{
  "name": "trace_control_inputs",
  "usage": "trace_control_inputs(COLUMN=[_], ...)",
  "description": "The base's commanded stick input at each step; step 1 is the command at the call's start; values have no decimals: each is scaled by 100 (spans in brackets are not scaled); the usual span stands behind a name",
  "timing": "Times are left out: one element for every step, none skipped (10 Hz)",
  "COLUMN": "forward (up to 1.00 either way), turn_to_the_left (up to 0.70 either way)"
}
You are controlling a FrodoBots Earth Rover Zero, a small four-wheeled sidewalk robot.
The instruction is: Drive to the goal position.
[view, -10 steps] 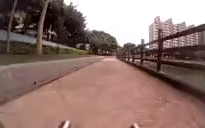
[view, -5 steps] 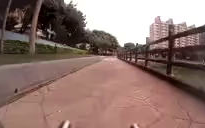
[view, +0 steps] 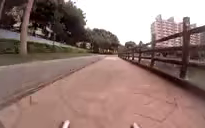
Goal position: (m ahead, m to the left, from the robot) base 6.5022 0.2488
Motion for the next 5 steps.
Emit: trace_control_inputs(forward=[100,100,100,100,100], turn_to_the_left=[0,0,0,0,0])
